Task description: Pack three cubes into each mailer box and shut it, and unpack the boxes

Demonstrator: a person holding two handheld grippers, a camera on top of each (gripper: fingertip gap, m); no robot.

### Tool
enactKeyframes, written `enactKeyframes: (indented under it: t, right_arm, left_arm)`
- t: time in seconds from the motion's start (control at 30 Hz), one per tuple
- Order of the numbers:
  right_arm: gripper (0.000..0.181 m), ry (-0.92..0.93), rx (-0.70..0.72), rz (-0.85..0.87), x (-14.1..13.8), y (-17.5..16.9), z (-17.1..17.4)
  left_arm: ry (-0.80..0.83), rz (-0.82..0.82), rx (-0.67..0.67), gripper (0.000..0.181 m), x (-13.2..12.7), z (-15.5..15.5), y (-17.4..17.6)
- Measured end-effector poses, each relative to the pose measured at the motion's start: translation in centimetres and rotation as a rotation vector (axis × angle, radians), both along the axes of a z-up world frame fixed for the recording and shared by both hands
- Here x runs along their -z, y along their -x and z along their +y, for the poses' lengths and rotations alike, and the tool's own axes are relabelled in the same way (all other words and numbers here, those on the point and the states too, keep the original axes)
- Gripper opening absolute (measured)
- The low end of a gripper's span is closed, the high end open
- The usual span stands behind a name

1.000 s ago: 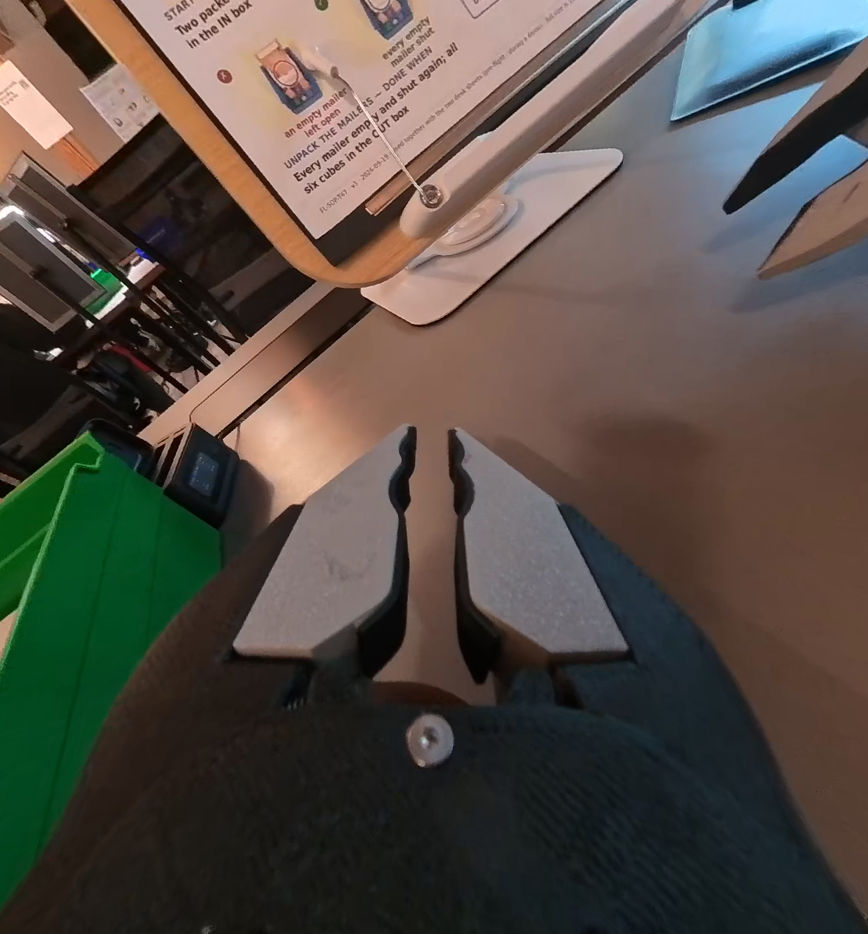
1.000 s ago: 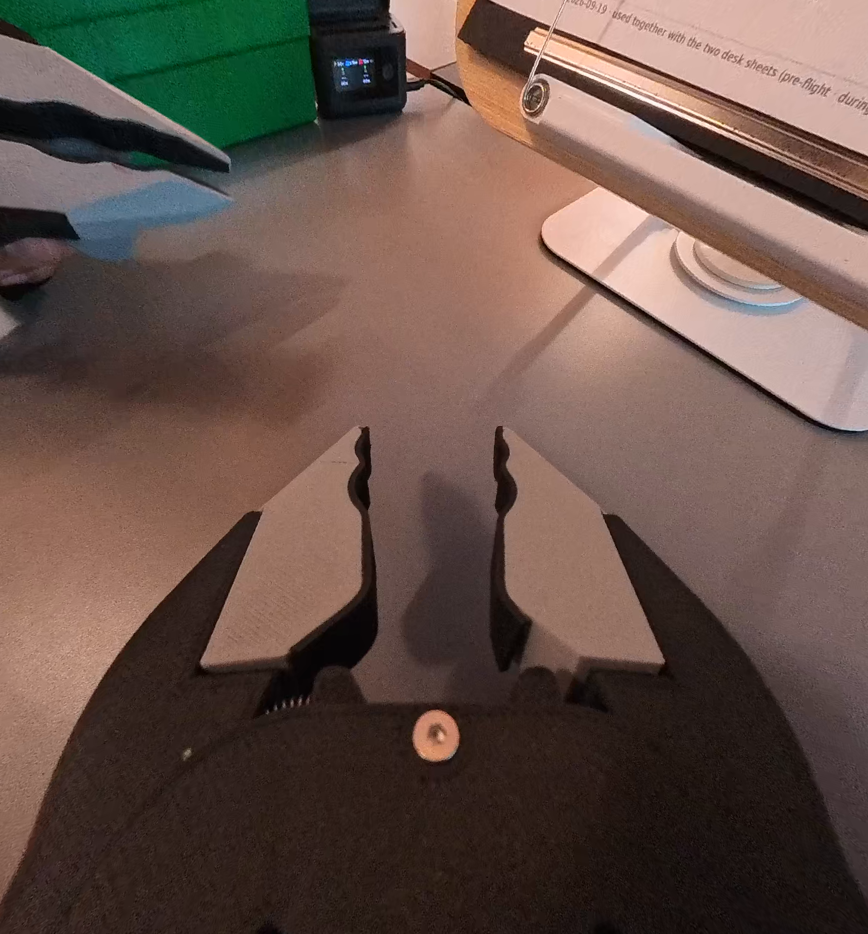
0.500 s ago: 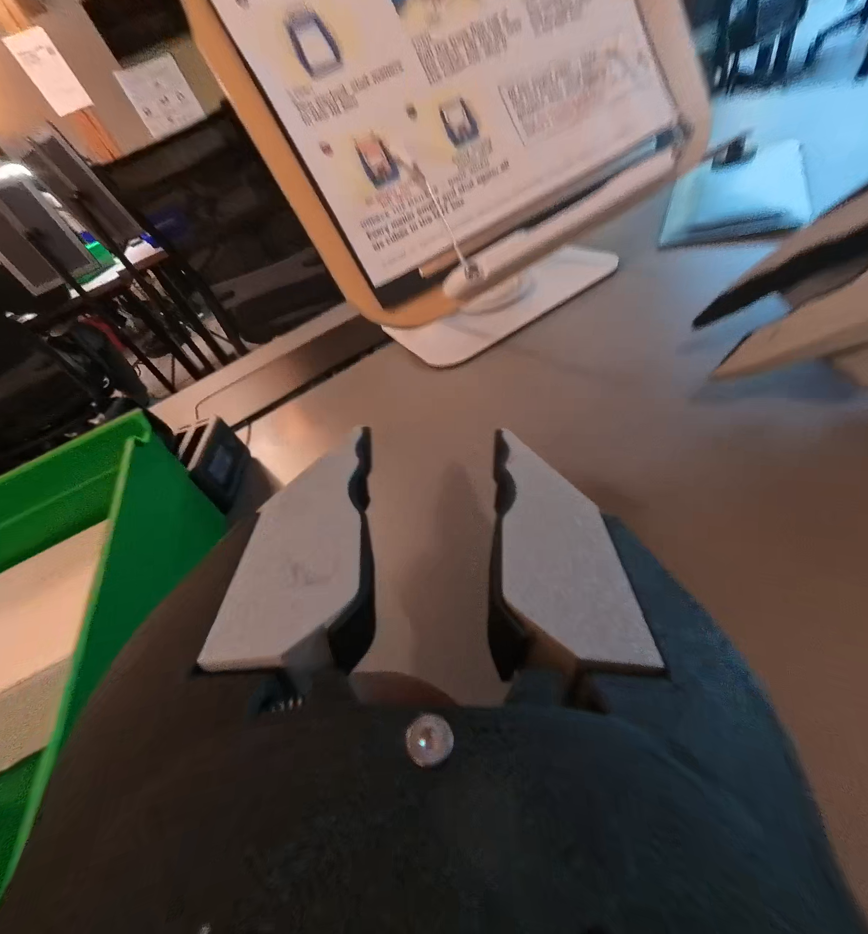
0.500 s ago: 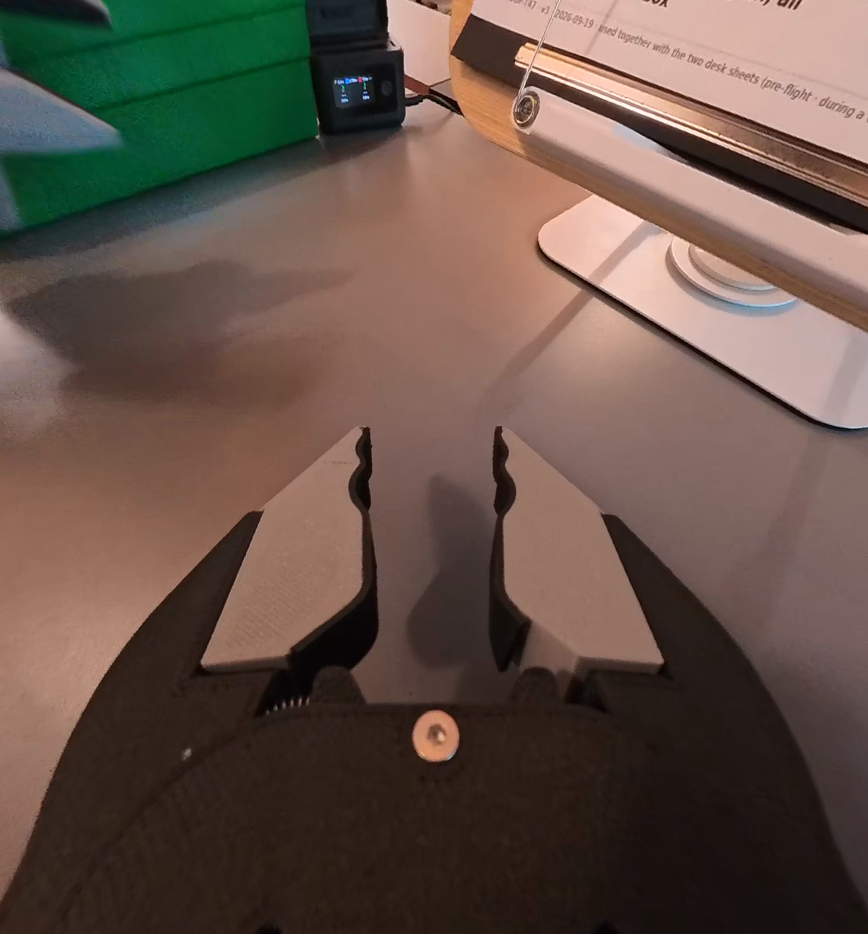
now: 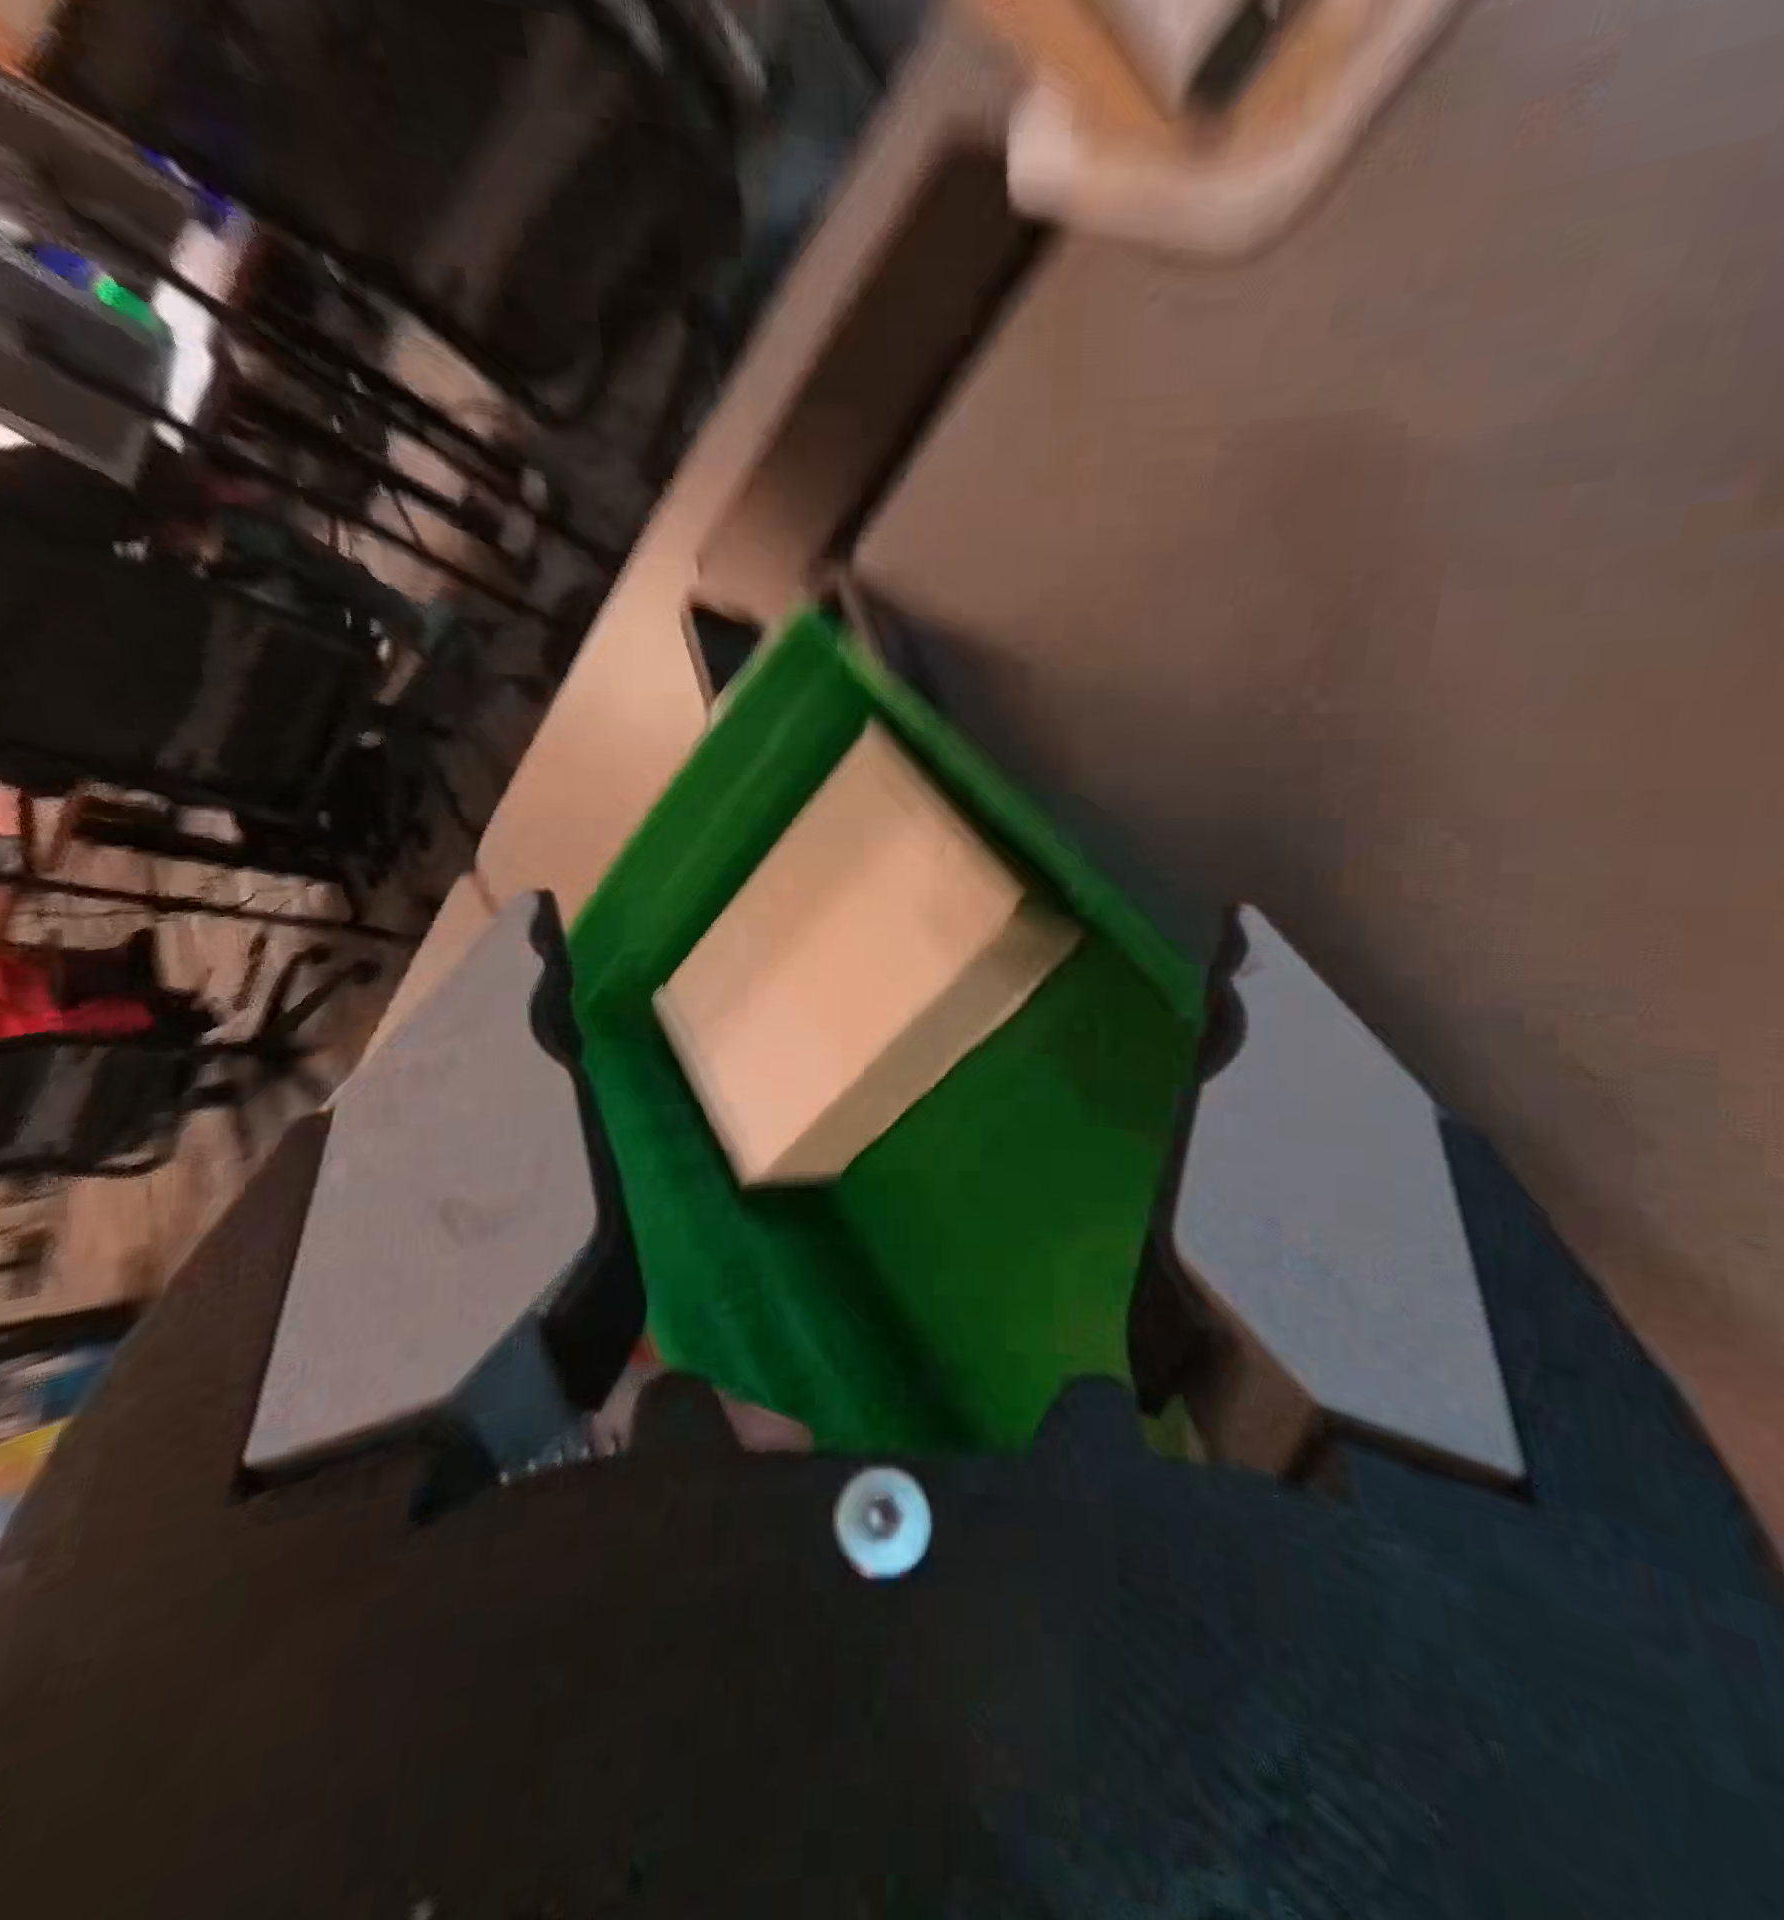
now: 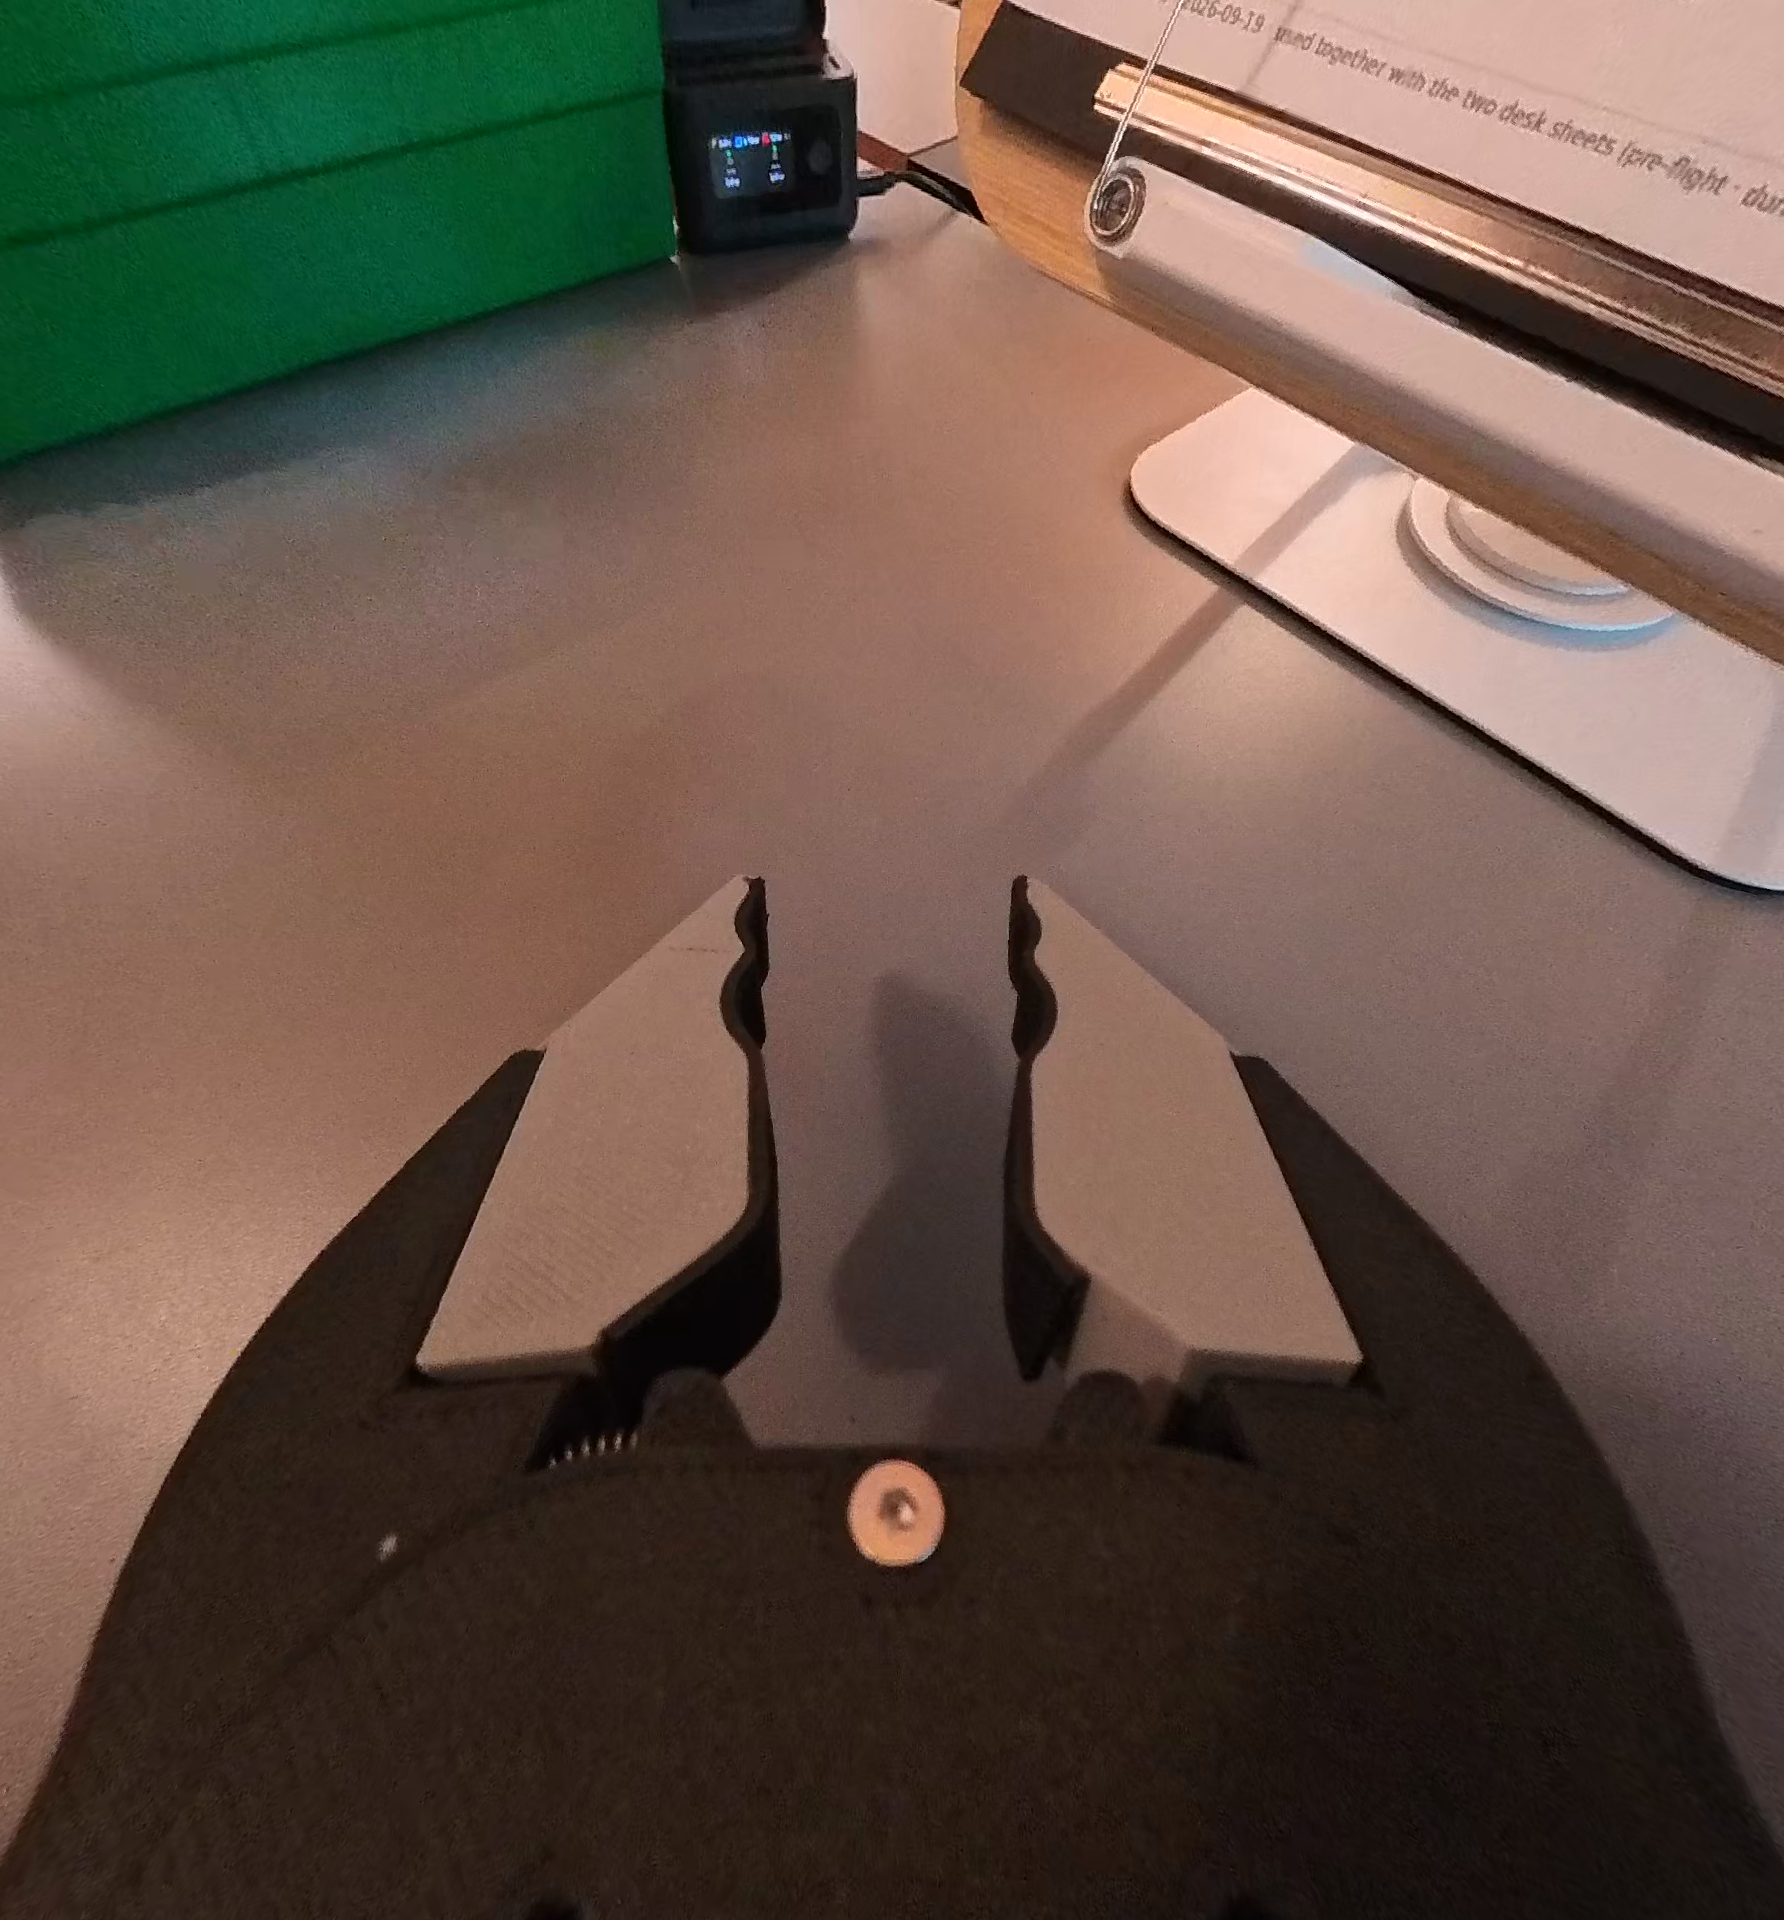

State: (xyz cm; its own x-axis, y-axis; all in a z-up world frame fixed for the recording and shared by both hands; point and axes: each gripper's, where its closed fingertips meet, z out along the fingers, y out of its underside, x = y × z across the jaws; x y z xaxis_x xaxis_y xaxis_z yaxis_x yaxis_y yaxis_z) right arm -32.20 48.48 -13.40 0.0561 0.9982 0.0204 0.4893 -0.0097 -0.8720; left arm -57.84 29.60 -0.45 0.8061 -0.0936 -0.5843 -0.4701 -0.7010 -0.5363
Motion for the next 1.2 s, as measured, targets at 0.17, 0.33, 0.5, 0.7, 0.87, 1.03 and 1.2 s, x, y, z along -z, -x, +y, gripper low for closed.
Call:
enactKeyframes:
  t: [0.17,0.33,0.5,0.7,0.87,1.03,1.2]
  right_arm:
    - [0.043,0.012,0.005,0.007,-0.1,-0.1,0.1]
    - [0.043,-0.010,-0.007,-0.008,0.1,-0.2,-0.4]
    - [0.043,0.011,-0.010,-0.011,0.2,-0.2,-0.4]
    - [0.041,0.026,-0.022,-0.025,0.4,-0.2,-0.6]
    - [0.040,0.011,-0.035,-0.034,0.5,-0.1,-1.1]
    - [0.039,0.027,-0.031,-0.014,0.2,-0.3,-1.2]
    - [0.039,0.032,-0.030,-0.007,0.1,-0.4,-1.2]
  left_arm:
    - [0.406,0.214,-0.004,0.116,7.4,-3.0,7.5]
    - [0.490,0.221,0.108,0.099,11.3,-1.6,9.3]
    - [0.565,0.213,0.118,0.092,14.1,-0.4,11.9]
    - [0.515,0.216,0.198,0.087,14.3,0.8,12.2]
    - [0.464,0.222,0.210,0.080,14.2,0.7,12.0]
    - [0.501,0.202,0.202,0.080,13.9,0.4,11.6]
    - [0.565,0.225,0.197,0.068,12.5,-0.5,11.1]
